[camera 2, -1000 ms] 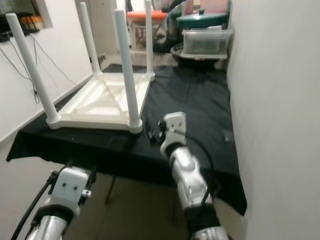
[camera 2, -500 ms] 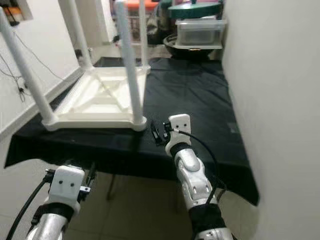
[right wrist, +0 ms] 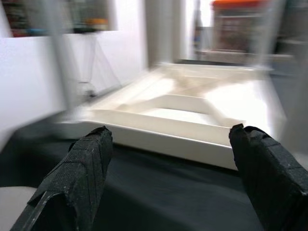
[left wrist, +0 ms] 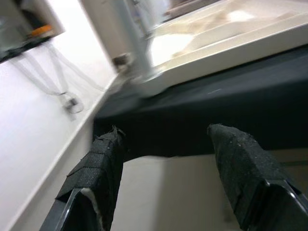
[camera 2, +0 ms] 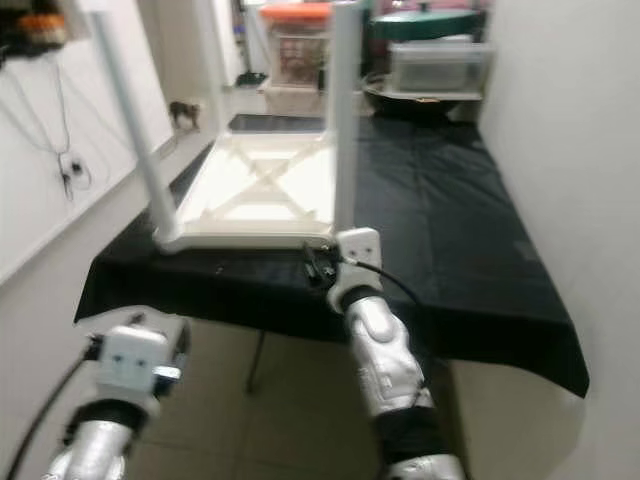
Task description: Building children table
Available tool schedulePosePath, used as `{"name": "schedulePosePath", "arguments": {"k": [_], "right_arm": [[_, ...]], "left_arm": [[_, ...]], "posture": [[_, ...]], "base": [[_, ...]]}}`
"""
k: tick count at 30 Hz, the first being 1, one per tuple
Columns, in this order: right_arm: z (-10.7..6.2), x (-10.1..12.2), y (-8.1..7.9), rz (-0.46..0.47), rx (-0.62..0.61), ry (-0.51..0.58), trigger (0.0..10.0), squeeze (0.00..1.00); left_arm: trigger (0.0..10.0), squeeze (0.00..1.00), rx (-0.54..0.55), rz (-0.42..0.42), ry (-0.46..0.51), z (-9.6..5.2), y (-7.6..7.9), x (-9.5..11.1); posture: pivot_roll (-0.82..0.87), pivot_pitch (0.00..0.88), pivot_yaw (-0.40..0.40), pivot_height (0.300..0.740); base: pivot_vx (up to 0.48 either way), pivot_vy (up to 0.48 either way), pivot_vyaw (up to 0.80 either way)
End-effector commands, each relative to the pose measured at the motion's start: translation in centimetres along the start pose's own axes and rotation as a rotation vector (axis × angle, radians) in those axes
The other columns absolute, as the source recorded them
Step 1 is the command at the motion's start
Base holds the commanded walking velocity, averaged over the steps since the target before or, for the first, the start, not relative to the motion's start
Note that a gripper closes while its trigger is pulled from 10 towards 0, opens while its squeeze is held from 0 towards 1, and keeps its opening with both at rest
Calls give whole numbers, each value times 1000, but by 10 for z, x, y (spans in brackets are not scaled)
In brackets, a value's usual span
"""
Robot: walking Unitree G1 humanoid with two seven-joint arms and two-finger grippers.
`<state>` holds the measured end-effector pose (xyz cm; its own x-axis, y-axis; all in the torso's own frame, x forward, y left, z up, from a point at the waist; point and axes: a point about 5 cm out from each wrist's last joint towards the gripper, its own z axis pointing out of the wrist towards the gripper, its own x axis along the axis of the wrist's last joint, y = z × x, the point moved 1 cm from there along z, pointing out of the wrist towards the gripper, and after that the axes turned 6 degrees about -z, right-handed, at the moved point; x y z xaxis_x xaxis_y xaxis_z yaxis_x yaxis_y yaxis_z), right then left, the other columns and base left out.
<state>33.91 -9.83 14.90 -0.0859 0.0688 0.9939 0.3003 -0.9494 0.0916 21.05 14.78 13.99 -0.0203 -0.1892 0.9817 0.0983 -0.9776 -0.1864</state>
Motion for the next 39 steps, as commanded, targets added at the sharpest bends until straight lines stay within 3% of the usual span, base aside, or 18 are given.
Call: {"name": "schedulePosePath", "arguments": {"k": [1, 6, 8, 14, 28, 39], "right_arm": [[-1, 3, 11, -17, -30, 6, 10000, 0], [0, 3, 11, -16, -35, 7, 10000, 0], [1, 3, 11, -10, -35, 7, 10000, 0], [1, 4, 9, -3, -27, 14, 10000, 0], [0, 3, 8, -5, -29, 13, 10000, 0], [0, 1, 12, -4, -42, 4, 10000, 0]], "left_arm": [[10000, 0, -6, -11, 1, 0, 3, 1], [10000, 0, 18, -25, 12, 2, 1, 4], [10000, 0, 42, -78, 7, 3, -4, 3], [10000, 0, 67, -68, 9, 4, -10, 3], [10000, 0, 37, -77, 4, 6, -4, 2], [10000, 0, 33, -83, 9, 8, -4, 3]], "posture": [[-24, 17, -8, 740], [-22, 9, -10, 740], [-21, 7, -8, 740], [-23, 1, -8, 740], [-24, 0, -7, 740], [-22, 0, -6, 740]], "base": [[0, 0, 0], [0, 0, 0], [201, 0, 0], [454, 0, 0], [455, 0, 0], [0, 0, 0]]}}
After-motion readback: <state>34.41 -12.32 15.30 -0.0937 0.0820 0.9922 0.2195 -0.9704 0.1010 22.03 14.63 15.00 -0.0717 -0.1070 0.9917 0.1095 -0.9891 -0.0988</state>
